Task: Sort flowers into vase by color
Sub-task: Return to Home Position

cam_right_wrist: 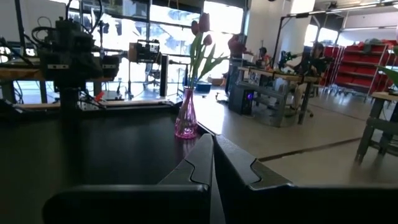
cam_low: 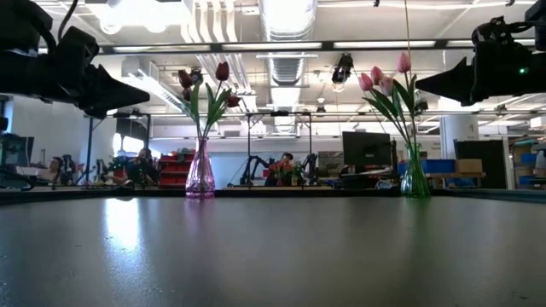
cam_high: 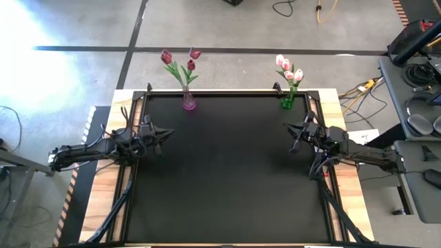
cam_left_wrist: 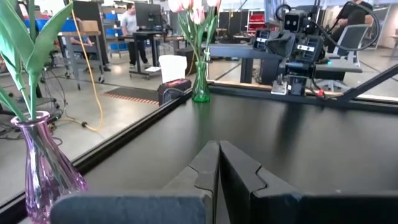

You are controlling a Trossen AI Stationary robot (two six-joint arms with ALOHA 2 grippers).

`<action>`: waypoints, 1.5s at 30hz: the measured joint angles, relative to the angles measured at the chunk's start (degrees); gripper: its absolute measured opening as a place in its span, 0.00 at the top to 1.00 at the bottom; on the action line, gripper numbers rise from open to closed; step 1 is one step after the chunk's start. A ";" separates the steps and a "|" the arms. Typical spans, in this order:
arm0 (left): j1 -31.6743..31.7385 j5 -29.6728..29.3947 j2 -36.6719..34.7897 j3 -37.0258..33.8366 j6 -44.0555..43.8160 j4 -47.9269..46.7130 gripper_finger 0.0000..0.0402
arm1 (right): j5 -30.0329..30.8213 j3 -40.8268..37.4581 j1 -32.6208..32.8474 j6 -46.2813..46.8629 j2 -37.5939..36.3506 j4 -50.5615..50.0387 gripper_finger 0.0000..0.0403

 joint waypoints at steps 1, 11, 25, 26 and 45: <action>0.00 0.00 0.18 0.00 0.00 0.02 1.00 | 0.00 0.00 0.00 0.00 0.00 -0.02 0.98; 0.00 0.00 1.73 0.02 0.00 0.16 1.00 | -0.01 0.00 0.00 -0.02 0.04 -0.01 0.98; 0.00 -0.02 3.14 0.09 0.00 0.20 1.00 | -0.01 0.00 -0.02 -0.02 0.04 -0.02 0.98; 0.00 -0.02 3.28 0.09 0.00 0.20 1.00 | -0.01 0.00 -0.02 -0.04 0.04 -0.01 0.98; 0.00 -0.03 5.44 0.11 0.00 0.19 1.00 | -0.01 0.00 -0.02 -0.04 0.04 -0.02 0.98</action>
